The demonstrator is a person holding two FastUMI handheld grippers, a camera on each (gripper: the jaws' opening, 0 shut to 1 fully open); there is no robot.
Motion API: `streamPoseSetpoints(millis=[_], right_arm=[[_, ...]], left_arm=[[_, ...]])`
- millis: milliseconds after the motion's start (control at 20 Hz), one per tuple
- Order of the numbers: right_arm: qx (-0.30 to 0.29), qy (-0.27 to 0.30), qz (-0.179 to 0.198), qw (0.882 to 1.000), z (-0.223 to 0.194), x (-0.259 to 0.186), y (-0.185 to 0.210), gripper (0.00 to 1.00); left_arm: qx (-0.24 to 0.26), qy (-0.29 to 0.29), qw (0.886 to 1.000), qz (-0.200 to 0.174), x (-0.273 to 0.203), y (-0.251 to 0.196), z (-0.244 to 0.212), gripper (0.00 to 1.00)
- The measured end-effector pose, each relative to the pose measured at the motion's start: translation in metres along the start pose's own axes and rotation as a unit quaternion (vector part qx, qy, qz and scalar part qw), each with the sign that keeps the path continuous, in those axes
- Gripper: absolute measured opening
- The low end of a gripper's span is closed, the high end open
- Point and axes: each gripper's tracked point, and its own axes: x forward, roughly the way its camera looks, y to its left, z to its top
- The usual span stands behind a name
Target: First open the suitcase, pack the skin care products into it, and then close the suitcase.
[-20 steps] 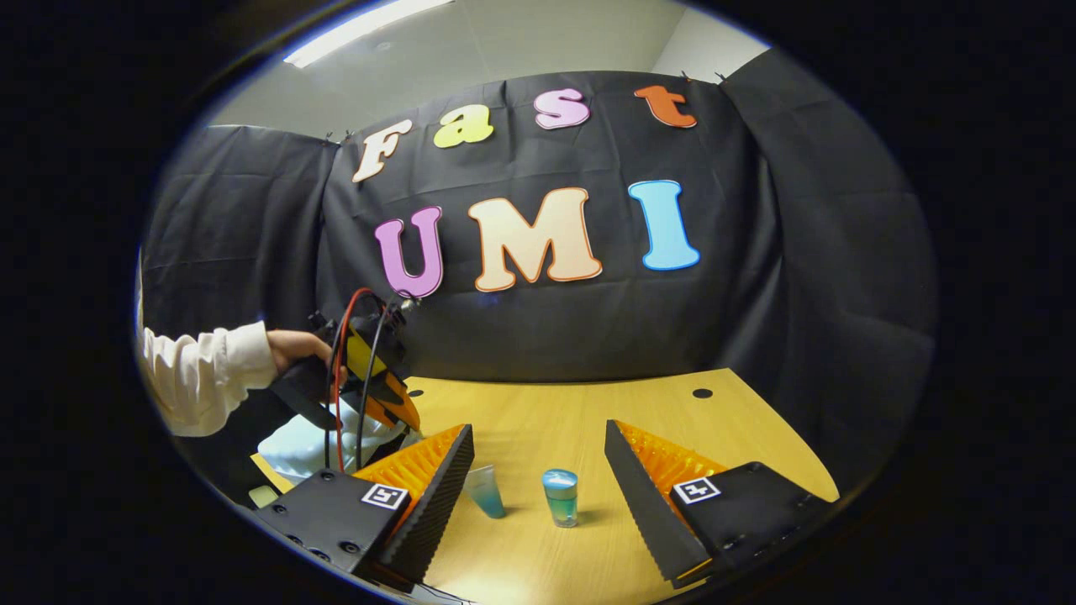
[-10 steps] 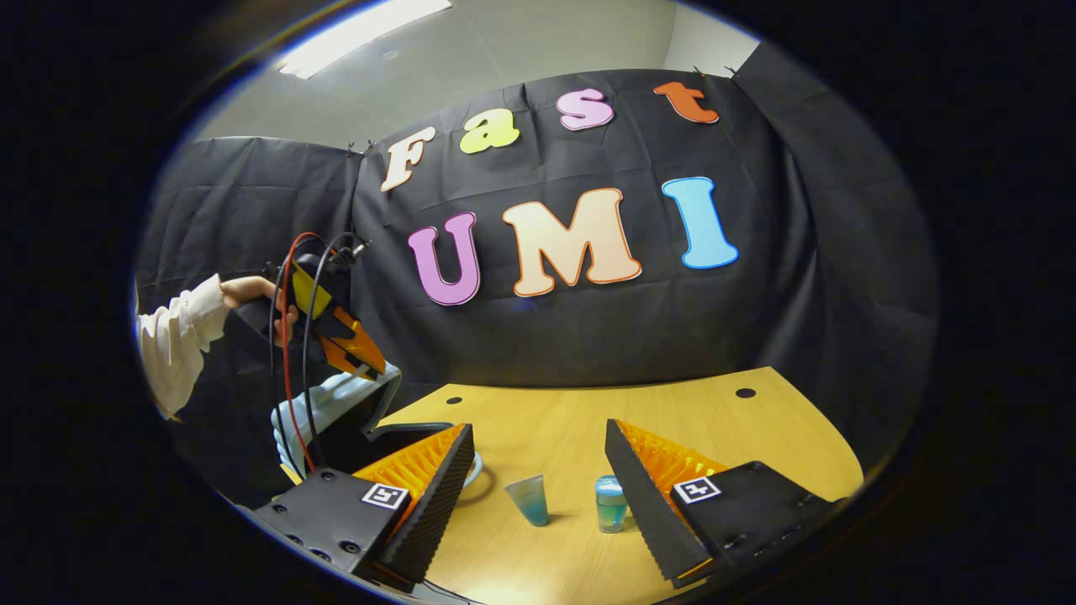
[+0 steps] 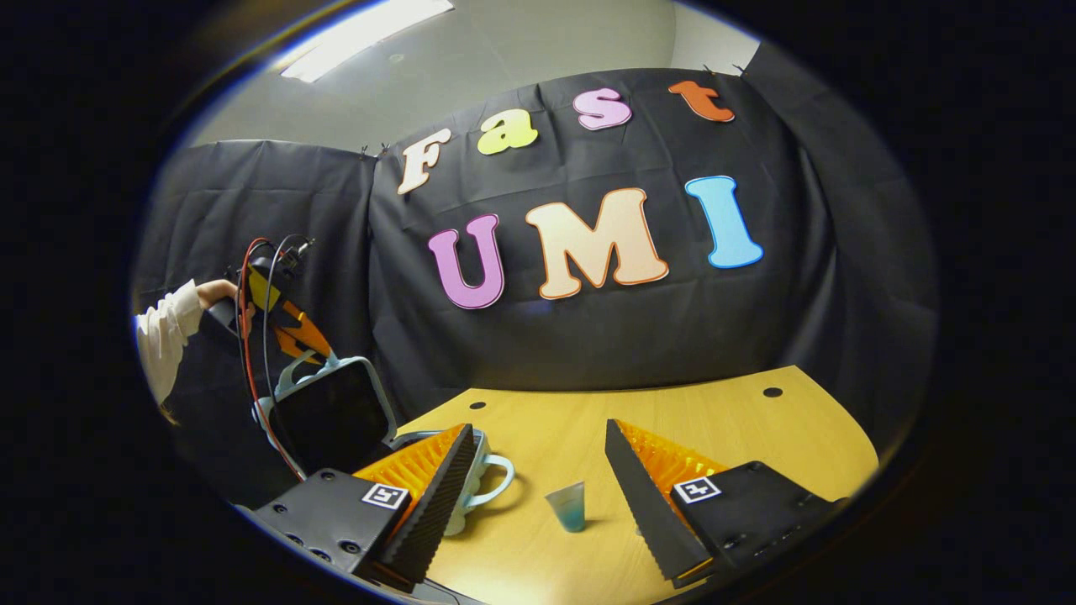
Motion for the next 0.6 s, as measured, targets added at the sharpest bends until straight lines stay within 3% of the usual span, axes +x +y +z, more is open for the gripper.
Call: streamPoseSetpoints(millis=[150, 300, 600], right_arm=[[0.000, -0.001, 0.002, 1.000, -0.003, 0.002, 0.018, 0.98], [-0.008, -0.005, -0.002, 1.000, -0.004, 0.004, 0.033, 0.98], [-0.014, -0.007, -0.022, 1.000, -0.011, 0.002, 0.057, 0.98]], left_arm=[[0.008, -0.010, 0.999, 0.033, -0.008, 0.049, 0.013, 0.08], [0.000, -0.005, 0.998, 0.055, -0.009, 0.091, 0.015, 0.05], [-0.017, 0.024, 0.993, 0.118, 0.006, 0.187, -0.009, 0.05]])
